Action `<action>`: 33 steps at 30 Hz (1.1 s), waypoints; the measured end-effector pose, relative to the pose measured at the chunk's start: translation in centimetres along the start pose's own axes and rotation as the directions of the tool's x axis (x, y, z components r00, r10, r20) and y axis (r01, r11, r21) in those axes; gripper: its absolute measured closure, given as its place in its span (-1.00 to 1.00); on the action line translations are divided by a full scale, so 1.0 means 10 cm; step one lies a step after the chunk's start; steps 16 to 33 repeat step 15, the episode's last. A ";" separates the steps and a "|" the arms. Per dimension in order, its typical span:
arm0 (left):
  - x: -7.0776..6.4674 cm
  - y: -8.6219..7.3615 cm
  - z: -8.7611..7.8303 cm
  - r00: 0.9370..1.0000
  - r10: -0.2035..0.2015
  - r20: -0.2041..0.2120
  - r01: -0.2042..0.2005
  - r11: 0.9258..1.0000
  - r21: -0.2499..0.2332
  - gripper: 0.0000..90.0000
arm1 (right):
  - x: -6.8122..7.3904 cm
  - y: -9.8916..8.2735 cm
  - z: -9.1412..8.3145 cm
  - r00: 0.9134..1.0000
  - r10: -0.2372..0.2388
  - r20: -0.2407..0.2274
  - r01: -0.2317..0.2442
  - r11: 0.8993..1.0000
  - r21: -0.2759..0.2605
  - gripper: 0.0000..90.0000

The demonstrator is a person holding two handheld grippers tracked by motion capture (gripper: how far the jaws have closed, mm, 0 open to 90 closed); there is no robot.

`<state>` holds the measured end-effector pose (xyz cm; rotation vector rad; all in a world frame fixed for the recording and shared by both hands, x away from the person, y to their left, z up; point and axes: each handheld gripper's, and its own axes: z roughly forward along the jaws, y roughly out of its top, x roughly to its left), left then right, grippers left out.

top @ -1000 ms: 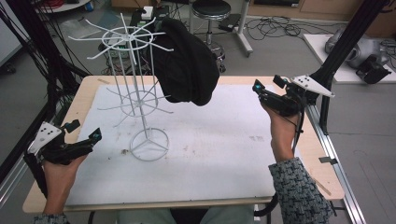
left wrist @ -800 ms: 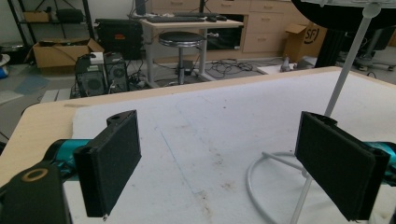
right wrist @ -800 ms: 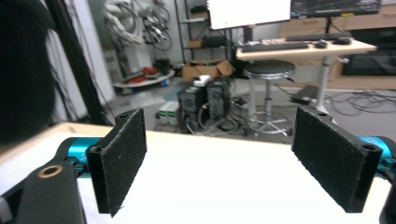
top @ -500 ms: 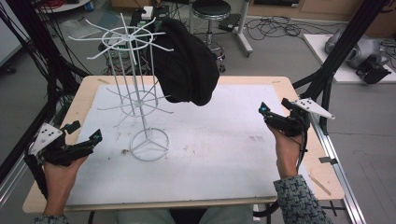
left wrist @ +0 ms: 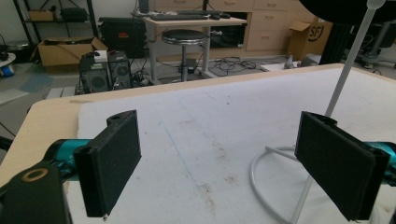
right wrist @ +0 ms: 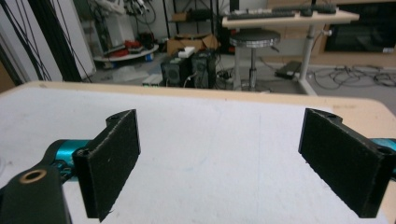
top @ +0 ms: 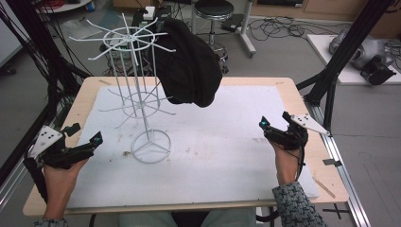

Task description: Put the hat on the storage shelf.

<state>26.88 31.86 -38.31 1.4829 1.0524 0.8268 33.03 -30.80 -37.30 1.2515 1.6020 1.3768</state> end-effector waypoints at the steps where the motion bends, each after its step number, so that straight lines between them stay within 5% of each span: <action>1: 0.00 0.00 0.00 1.000 0.000 0.002 0.000 1.000 0.001 -0.68 | -0.01 -0.03 0.00 1.000 0.002 0.001 -0.002 1.000 0.013 -0.74; 7: 0.00 0.00 0.01 1.000 0.001 0.004 -0.001 1.000 0.001 -0.68 | -0.05 -0.16 0.00 1.000 0.005 0.013 -0.005 0.999 0.035 -0.74; 33: 0.00 0.00 0.02 1.000 0.000 0.005 0.000 1.000 0.003 -0.68 | -0.06 -0.16 -0.01 1.000 0.011 0.010 -0.012 0.999 0.037 -0.74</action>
